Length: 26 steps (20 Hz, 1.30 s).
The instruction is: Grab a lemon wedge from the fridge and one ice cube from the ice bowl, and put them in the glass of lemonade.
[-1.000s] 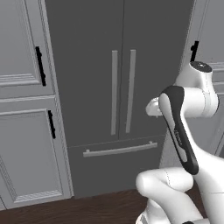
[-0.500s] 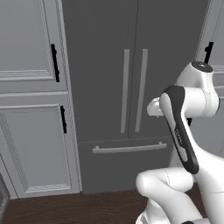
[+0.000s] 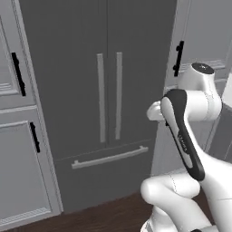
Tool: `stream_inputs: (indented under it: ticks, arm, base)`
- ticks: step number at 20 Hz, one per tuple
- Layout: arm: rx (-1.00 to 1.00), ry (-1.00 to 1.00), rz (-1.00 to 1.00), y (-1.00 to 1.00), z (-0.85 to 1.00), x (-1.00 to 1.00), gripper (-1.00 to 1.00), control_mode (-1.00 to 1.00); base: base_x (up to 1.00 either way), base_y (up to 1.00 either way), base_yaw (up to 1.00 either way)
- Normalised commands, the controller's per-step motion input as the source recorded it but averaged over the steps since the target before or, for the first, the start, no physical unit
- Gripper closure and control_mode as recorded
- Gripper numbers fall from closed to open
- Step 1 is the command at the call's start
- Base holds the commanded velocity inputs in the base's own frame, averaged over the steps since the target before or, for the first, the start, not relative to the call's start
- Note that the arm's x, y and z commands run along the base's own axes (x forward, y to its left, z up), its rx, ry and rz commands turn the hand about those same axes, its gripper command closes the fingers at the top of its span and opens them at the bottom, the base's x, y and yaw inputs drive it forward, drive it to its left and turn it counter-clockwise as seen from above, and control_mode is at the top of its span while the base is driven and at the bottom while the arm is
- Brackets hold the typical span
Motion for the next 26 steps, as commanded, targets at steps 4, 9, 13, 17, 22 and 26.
stream_inputs:
  ticks: [4,9,13,17,22,26]
  arm:
    - [0.00,0.00,0.00,0.00,0.00,0.00,-1.00,1.00]
    - [0.00,0.00,0.00,0.00,0.00,0.00,-1.00,1.00]
    - [0.00,0.00,0.00,0.00,0.00,0.00,-1.00,1.00]
    - [0.00,0.00,0.00,0.00,0.00,0.00,-1.00,1.00]
    - [0.00,0.00,0.00,0.00,0.00,0.00,-1.00,1.00]
    - [0.00,0.00,0.00,0.00,0.00,0.00,-1.00,1.00]
  base:
    - [0.00,-0.04,-0.80]
    - [0.37,-0.33,-0.56]
    - [0.75,-0.77,-0.30]
    - [0.75,-1.00,-0.12]
    - [0.22,-0.35,-0.22]
    - [0.24,0.04,-0.62]
